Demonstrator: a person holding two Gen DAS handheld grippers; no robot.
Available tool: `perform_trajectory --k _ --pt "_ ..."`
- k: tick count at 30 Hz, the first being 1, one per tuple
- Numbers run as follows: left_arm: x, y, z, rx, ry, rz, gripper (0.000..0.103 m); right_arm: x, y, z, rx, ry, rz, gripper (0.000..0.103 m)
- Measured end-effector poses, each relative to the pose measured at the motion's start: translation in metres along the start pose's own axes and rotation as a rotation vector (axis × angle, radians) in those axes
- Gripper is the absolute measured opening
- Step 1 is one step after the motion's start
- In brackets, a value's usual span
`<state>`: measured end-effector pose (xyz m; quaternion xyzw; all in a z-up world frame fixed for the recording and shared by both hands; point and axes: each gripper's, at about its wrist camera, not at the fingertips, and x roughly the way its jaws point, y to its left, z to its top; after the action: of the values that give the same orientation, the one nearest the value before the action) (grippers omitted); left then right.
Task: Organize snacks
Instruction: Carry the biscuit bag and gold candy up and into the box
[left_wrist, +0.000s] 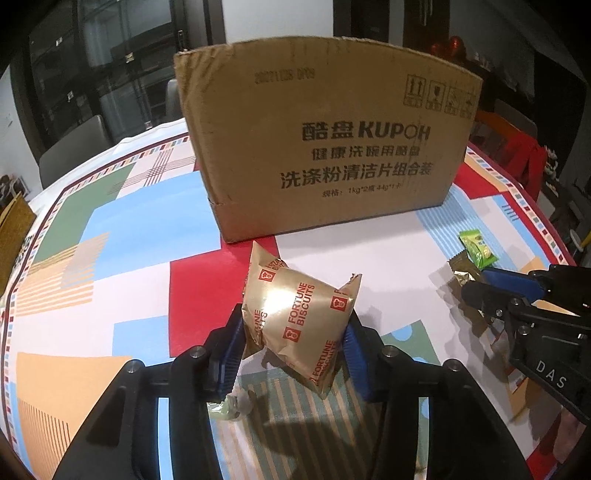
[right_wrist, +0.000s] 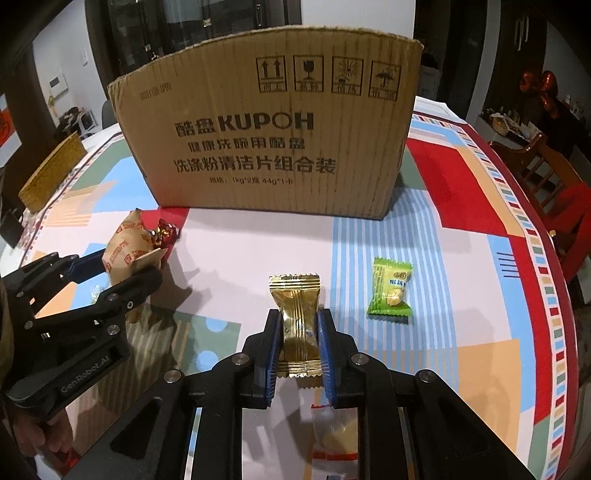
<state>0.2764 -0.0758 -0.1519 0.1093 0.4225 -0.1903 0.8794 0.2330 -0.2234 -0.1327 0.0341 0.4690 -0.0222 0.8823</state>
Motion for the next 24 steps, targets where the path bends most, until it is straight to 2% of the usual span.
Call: perform_trajectory --k 24 --pt "-0.039 0.005 0.028 -0.083 -0.047 0.048 0.048 -0.038 -0.004 0.03 0.015 -0.11 0.022 0.021"
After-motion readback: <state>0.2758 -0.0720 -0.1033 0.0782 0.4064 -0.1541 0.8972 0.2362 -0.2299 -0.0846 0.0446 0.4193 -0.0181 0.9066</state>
